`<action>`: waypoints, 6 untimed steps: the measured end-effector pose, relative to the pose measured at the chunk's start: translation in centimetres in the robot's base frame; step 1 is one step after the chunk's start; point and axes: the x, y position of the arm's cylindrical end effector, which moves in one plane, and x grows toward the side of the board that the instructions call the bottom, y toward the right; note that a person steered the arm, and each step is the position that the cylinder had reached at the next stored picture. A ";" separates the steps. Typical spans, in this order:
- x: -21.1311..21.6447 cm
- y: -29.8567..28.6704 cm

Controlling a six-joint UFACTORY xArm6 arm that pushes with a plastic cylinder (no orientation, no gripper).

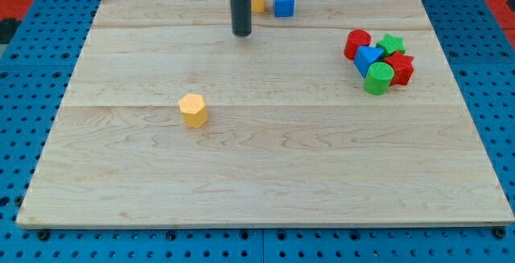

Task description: Push the hexagon to the center

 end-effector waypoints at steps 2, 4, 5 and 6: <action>13.3 -11.2; 18.3 -7.5; 15.0 -7.3; 12.8 -4.3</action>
